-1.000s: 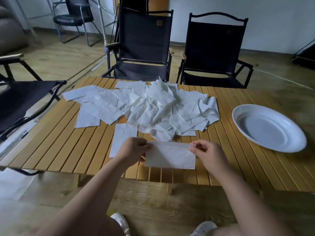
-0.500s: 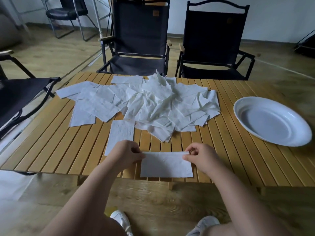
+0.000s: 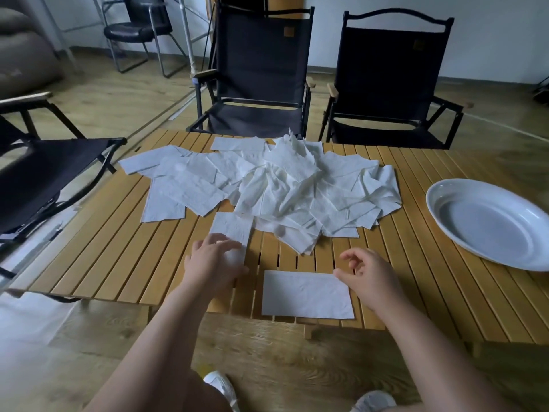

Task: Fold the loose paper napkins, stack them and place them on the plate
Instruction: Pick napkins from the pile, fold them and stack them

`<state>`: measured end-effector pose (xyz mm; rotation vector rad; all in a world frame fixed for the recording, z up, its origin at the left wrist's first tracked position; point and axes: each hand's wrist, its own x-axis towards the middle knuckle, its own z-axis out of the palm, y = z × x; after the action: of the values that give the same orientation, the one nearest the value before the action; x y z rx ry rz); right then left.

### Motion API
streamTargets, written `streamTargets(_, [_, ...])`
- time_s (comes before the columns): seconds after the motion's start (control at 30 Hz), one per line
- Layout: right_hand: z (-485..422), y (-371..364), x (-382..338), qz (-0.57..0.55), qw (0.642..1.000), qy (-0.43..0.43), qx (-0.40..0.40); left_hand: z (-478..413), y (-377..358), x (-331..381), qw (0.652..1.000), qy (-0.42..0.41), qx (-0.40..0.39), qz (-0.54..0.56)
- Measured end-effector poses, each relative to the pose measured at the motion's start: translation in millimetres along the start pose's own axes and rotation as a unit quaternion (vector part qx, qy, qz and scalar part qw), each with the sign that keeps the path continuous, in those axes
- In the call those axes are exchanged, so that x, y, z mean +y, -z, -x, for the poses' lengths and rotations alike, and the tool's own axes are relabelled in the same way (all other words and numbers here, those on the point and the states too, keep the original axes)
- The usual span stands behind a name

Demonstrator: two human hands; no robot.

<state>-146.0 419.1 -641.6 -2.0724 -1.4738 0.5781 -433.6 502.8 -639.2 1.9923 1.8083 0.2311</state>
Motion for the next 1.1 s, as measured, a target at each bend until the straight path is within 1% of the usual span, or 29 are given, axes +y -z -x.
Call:
streamTargets(0.07, [0.1,-2.3,-2.4,-0.008,1.0,0.003,0.004,-3.5,-1.1,-3.5,0.999,-0.007,0.029,0.041])
streamTargets(0.23, [1.0,-5.9,-7.2,-0.021,1.0,0.02,0.001,-8.9,-1.8,-7.7,0.991,-0.007,0.087,0.099])
streamTargets(0.33, [-0.1,-7.1,-9.8,-0.034,0.999,0.036,0.006,-1.2,6.8,3.5,0.975,0.012,0.107,0.192])
streamTargets(0.4, [-1.6,-7.4,-12.0,-0.054,0.997,0.055,0.006,7.1,12.4,12.5,0.964,-0.028,0.079,0.253])
streamTargets(0.5, [-1.8,-8.7,-16.9,-0.113,0.99,0.08,-0.019,20.9,20.1,26.8,0.928,-0.101,-0.024,0.357])
streamTargets(0.6, [-0.9,-9.4,-22.7,-0.154,0.981,0.117,-0.017,23.2,20.5,33.4,0.902,-0.14,-0.095,0.398])
streamTargets(0.67, [0.0,-7.9,-27.6,-0.171,0.976,0.137,0.0,21.6,17.0,35.7,0.893,-0.138,-0.119,0.412])
streamTargets(0.77, [2.9,-3.6,-31.5,-0.208,0.967,0.146,0.011,19.9,12.8,37.5,0.884,-0.116,-0.13,0.435])
streamTargets(0.83, [4.2,-0.5,-29.2,-0.212,0.969,0.126,0.003,17.7,10.1,36.2,0.881,-0.106,-0.129,0.443])
streamTargets(0.93, [6.4,9.4,-23.8,-0.225,0.972,0.07,-0.023,14.2,5.9,33.6,0.884,-0.076,-0.121,0.445])
streamTargets(1.0, [8.3,16.0,-19.9,-0.241,0.969,0.027,-0.056,13.3,3.1,33.3,0.894,-0.069,-0.118,0.426])
streamTargets(1.1, [9.3,22.0,-12.4,-0.201,0.976,-0.014,-0.087,14.4,0.9,35.1,0.911,-0.054,-0.123,0.391])
